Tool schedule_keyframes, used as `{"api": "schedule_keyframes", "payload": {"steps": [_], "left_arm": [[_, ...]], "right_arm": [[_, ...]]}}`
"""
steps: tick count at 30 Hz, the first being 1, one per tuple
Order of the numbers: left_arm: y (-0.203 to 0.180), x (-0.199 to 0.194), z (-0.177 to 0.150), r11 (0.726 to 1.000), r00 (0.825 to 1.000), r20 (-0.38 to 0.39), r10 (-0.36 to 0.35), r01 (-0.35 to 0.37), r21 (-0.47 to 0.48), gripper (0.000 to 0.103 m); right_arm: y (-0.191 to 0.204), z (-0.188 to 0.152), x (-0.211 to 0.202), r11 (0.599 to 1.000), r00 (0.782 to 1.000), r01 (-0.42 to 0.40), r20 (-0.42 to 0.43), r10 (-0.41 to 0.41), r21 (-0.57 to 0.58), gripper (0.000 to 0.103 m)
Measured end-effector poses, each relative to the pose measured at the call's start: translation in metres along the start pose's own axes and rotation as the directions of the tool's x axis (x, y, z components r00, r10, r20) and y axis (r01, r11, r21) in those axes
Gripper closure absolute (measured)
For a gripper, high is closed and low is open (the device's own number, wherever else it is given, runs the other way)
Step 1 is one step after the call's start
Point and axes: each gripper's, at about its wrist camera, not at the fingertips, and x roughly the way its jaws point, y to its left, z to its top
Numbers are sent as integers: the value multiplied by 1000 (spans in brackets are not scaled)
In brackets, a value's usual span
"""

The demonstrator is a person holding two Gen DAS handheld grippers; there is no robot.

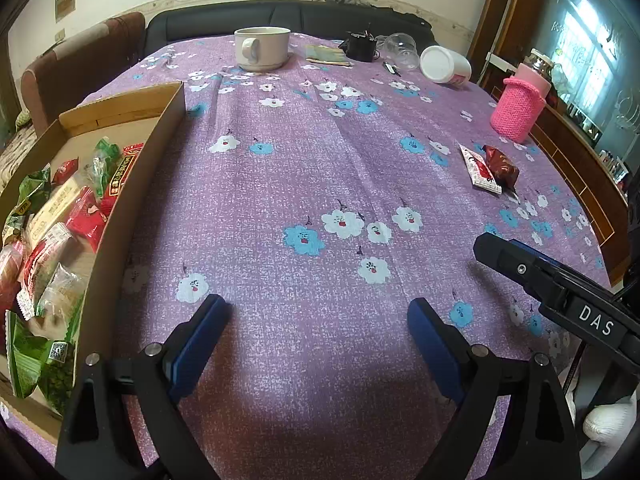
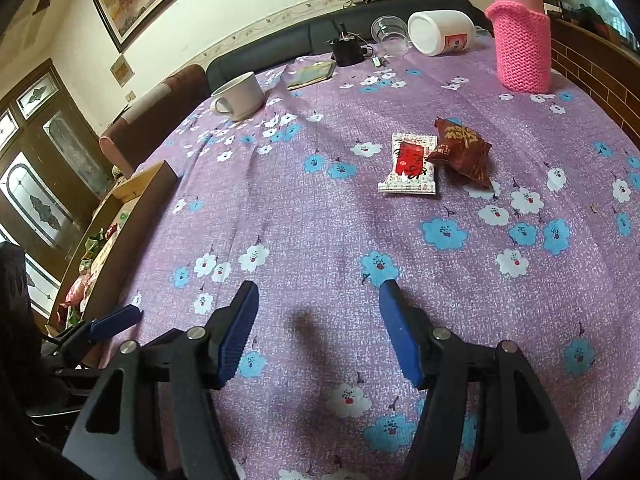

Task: Organize snacks
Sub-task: 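Move both tools back toward the remaining red-white packet and brown chocolate bag, then grasp the brown chocolate bag with the right tool while the left tool grasps the red-white packet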

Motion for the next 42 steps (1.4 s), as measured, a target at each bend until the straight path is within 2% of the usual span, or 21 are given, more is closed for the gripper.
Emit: {"api": "schedule_keyframes", "payload": {"steps": [5, 7, 10, 13, 15, 19, 22, 27, 28, 29, 30, 33, 35, 37, 40, 42], "left_arm": [[-1, 1, 0, 1000, 1000, -5, -7, 7, 6, 8], [-4, 3, 1, 999, 1000, -17, -26, 27, 19, 1], [-6, 4, 1, 999, 1000, -22, -19, 19, 33, 1], [-1, 1, 0, 999, 999, -11, -50, 50, 11, 1], [-1, 1, 0, 998, 998, -10, -54, 54, 8, 1], [-1, 1, 0, 998, 998, -7, -61, 61, 3, 1], [-1, 1, 0, 998, 998, -5, -66, 66, -1, 1], [-1, 1, 0, 998, 998, -3, -69, 69, -5, 1], [-1, 1, 0, 997, 997, -3, -71, 71, -7, 1], [-1, 1, 0, 997, 997, -2, -72, 72, -7, 1], [0, 0, 0, 997, 997, -2, -73, 73, -9, 1], [0, 1, 0, 997, 997, -3, -71, 71, -7, 1], [1, 1, 0, 997, 997, -3, -72, 72, -7, 1], [1, 0, 0, 997, 997, -1, -75, 75, -10, 1], [2, 0, -1, 997, 997, 1, -79, 79, -14, 1], [2, -1, -1, 997, 997, 1, -80, 80, -15, 1]], "right_arm": [[1, 0, 0, 1000, 1000, -2, 0, 2, 3, 39], [1, 0, 0, 1000, 1000, -2, 0, 2, 4, 39], [-1, 0, -4, 1000, 1000, -4, 5, 4, 25, 39], [-8, 7, -22, 998, 998, -29, 56, 26, 62, 39], [-11, 19, -31, 999, 997, -1, 76, -2, 37, 39], [-28, 53, -31, 993, 990, 119, 82, -118, 4, 39], [-49, 79, -12, 983, 982, 181, 53, -183, 39, 39], [-71, 103, 32, 971, 973, 231, -12, -231, 59, 40], [-72, 105, 39, 976, 978, 209, -29, -208, 57, 54], [-75, 105, 44, 979, 980, 197, -44, -195, 61, 61], [-73, 104, 45, 978, 979, 200, -39, -198, 60, 64], [-57, 96, 44, 992, 991, 123, -58, -121, 28, 66], [-38, 88, 44, 995, 993, 88, -78, -91, -35, 66], [-18, 75, 44, 997, 994, 18, -110, -26, -74, 66], [6, 58, 42, 988, 978, -123, -180, 104, -97, 66], [14, 49, 37, 985, 977, -126, -189, 102, -119, 66]]}}
